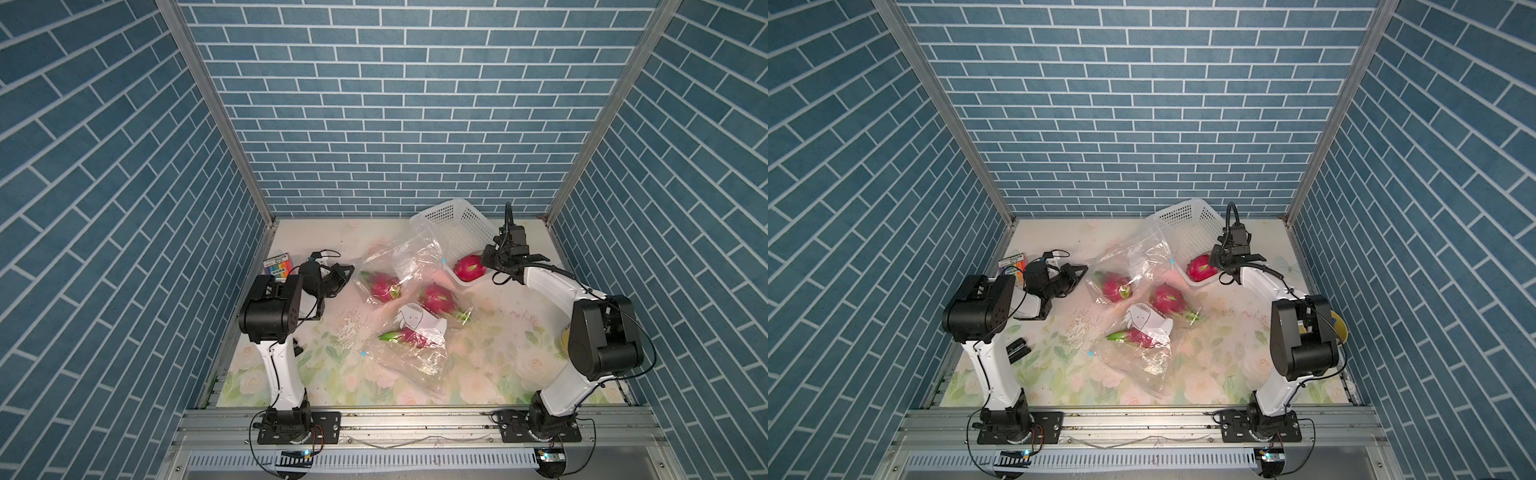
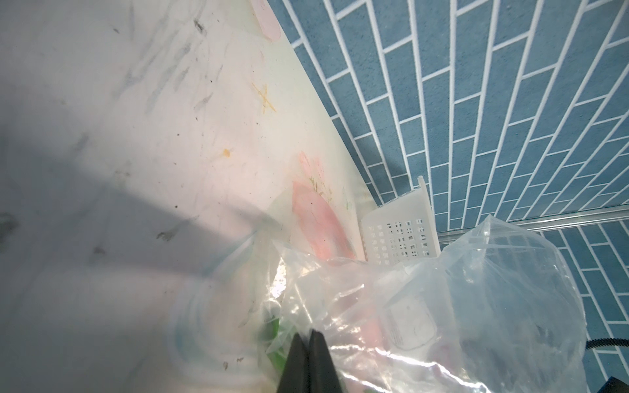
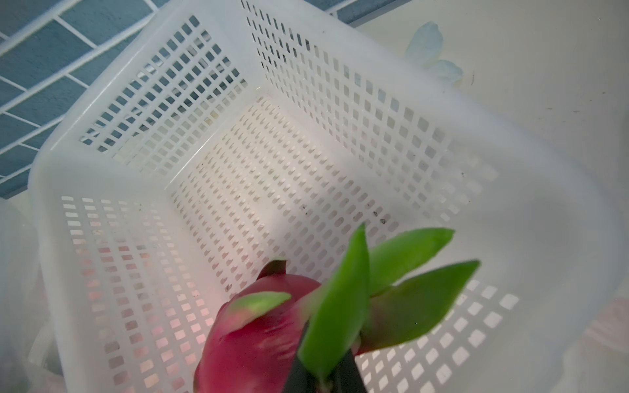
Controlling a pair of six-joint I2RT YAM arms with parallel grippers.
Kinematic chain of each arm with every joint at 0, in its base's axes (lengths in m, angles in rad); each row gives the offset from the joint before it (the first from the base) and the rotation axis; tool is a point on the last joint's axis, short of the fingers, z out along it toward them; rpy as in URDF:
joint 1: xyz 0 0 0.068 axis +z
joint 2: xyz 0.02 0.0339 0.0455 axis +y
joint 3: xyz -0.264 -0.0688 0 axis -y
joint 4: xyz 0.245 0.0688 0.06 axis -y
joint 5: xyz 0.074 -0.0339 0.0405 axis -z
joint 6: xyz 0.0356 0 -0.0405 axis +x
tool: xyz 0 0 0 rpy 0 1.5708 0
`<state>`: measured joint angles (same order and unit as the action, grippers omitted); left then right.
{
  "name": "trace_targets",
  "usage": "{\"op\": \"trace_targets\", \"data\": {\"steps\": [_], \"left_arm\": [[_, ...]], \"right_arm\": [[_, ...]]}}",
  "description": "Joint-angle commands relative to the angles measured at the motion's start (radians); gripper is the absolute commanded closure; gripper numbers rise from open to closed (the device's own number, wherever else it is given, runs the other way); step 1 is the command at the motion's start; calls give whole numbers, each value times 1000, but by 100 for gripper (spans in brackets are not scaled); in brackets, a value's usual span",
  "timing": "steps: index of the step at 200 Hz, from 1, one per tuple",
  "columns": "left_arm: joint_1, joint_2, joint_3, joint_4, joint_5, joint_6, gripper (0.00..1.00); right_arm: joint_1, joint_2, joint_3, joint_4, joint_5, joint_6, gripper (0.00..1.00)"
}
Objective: Open the zip-top bag and take out the dragon fruit
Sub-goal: Place the dragon fruit in the basket.
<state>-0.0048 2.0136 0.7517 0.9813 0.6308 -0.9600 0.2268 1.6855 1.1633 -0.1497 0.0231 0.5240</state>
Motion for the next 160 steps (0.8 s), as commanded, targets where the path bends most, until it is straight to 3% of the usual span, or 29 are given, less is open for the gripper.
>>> {"op": "trace_targets", "data": {"steps": [1, 30, 86, 114, 138, 160], "left_arm": [[10, -7, 31, -11, 8, 13, 94], [11, 15, 84, -30, 6, 16, 94], [12, 97, 239, -107, 12, 32, 90], [15, 117, 294, -160, 9, 49, 75], [26, 86, 283, -174, 4, 55, 58], [31, 22, 237, -182, 1, 63, 49]], "right_arm": [[-6, -32, 19, -30, 3, 27, 71], [-6, -75, 39, -67, -3, 17, 48], [22, -72, 153, -107, -105, -18, 49], [50, -34, 220, -109, -210, -31, 64], [74, 39, 300, -123, -305, -49, 88], [111, 105, 364, -144, -324, -81, 93]]}}
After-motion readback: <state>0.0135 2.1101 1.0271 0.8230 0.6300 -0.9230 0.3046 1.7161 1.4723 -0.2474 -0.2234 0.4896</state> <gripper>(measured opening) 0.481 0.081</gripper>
